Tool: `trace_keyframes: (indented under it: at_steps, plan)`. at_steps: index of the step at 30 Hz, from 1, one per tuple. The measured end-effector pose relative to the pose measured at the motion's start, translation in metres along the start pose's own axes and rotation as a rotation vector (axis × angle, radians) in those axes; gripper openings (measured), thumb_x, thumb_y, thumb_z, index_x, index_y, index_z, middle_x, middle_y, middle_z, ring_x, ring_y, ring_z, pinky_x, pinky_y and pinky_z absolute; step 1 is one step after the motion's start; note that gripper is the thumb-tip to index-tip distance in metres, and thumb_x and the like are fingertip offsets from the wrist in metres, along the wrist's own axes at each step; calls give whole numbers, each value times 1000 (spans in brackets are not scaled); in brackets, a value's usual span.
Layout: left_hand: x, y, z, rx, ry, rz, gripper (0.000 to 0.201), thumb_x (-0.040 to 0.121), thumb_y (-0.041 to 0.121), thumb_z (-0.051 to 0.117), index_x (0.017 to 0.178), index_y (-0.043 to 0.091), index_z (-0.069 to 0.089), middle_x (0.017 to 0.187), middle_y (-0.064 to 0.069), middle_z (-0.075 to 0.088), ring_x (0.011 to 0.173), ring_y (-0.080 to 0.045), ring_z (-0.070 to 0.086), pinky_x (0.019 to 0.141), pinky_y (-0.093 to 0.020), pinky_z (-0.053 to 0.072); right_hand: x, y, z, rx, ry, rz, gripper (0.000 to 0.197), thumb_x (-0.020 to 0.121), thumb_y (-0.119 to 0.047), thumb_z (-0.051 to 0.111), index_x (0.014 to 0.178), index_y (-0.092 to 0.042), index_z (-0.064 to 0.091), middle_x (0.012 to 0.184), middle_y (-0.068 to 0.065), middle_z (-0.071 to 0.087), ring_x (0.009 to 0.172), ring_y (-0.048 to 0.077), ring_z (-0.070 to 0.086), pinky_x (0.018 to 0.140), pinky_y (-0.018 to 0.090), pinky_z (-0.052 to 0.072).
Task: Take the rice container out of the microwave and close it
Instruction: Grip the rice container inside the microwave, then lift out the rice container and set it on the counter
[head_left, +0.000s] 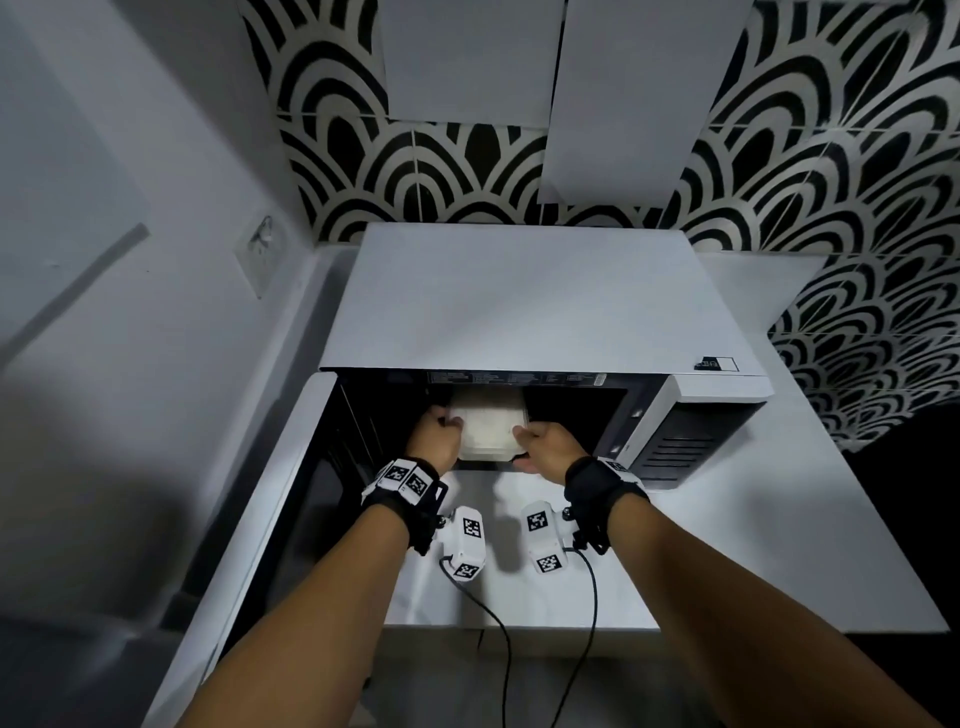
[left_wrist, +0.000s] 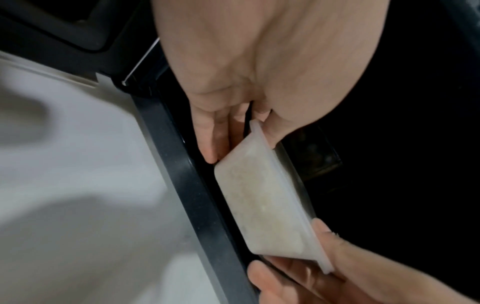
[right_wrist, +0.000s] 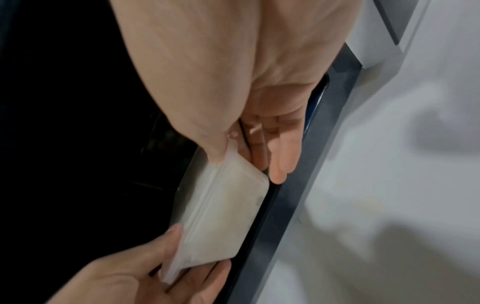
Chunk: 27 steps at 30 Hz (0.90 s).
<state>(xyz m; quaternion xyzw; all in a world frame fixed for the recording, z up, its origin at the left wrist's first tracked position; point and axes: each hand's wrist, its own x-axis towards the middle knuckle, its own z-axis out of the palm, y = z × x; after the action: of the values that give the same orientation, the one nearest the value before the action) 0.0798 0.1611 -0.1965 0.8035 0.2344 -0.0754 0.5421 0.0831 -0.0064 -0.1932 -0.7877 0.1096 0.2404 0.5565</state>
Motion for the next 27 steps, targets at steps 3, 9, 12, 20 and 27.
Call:
trace_keyframes:
  at_steps: [3, 9, 12, 20, 27]
  plan:
    - [-15, -6, -4, -89, 11, 50, 10, 96, 11, 56, 105, 9, 59, 102, -16, 64, 103, -37, 65, 95, -47, 53, -18, 7, -1, 68, -55, -35, 36, 101, -25, 46, 123, 3, 54, 126, 26, 61, 83, 23, 69, 61, 15, 54]
    - [-72, -9, -4, -334, -85, 130, 30, 90, -9, 57, 112, 11, 53, 113, -16, 63, 98, -27, 62, 83, -38, 53, -73, 27, -24, 253, -41, -95, 20, 99, -16, 51, 110, 1, 48, 108, 12, 60, 92, 36, 69, 80, 33, 58]
    - [-90, -9, -1, -410, -210, 67, 42, 90, -6, 56, 126, 14, 49, 111, -14, 64, 95, -27, 64, 71, -35, 55, -99, 43, -47, 266, -91, -97, 21, 99, -21, 53, 112, -5, 53, 115, 12, 62, 105, 38, 68, 94, 43, 56]
    - [-112, -3, 52, -369, -272, 100, 43, 90, 46, 65, 126, 23, 60, 119, -2, 72, 108, -20, 69, 81, -36, 59, -152, 84, -114, 174, -173, -94, 24, 100, -23, 49, 117, -9, 57, 118, 19, 67, 108, 30, 66, 93, 42, 56]
    - [-149, 16, 128, -262, -369, 146, 28, 93, 35, 65, 100, 8, 68, 92, -8, 71, 90, -30, 70, 69, -47, 63, -179, 117, -210, 117, -103, -109, 26, 102, -19, 43, 110, -3, 62, 95, 7, 66, 85, 15, 64, 78, 29, 56]
